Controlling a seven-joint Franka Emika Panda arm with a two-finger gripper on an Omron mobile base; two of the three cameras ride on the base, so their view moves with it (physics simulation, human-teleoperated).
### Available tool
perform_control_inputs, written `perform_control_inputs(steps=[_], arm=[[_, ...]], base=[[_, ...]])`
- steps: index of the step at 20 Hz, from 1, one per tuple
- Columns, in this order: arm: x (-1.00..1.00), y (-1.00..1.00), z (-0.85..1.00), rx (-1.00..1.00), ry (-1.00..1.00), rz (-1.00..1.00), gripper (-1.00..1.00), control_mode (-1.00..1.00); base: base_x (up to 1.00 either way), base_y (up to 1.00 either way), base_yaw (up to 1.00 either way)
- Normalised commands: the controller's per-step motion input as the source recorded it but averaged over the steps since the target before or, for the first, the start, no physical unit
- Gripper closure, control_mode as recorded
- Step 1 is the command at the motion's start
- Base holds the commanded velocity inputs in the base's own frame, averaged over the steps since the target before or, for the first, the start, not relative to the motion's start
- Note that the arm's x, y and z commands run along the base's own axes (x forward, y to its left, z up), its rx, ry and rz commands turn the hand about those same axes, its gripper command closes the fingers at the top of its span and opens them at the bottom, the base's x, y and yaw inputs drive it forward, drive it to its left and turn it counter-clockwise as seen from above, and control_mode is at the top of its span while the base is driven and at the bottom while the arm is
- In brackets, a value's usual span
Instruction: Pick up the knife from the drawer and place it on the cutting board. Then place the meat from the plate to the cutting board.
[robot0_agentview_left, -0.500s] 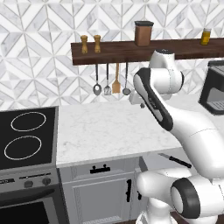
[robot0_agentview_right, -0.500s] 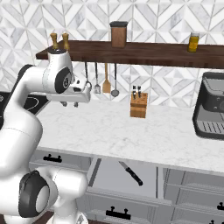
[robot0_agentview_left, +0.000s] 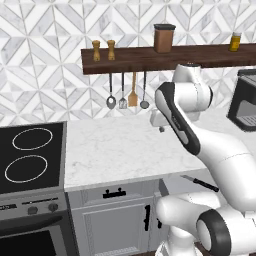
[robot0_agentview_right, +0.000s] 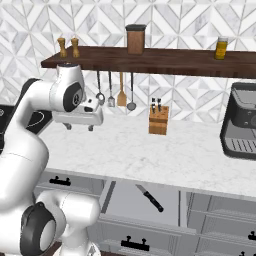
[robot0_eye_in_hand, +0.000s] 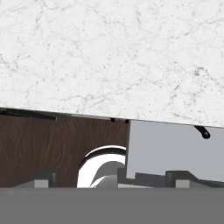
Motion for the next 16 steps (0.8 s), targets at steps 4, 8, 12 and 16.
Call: perform_control_inputs(steps=[4, 8, 12, 16], arm=[[-0.19, -0.01, -0.54, 0.00, 0.39, 0.00, -1.00, -1.00], [-0.14, 0.00, -0.34, 0.00, 0.13, 0.00, -1.00, -1.00], [-0.28, -0.18, -0.16, 0.04, 0.00, 0.00, -1.00, -1.00], [-0.84, -0.25, 0.00, 0.07, -0.07, 0.00, -1.00, -1.00]], base=[[0.00, 0.00, 0.00], [0.00, 0.00, 0.00], [0.00, 0.00, 0.00], [0.00, 0.00, 0.00]])
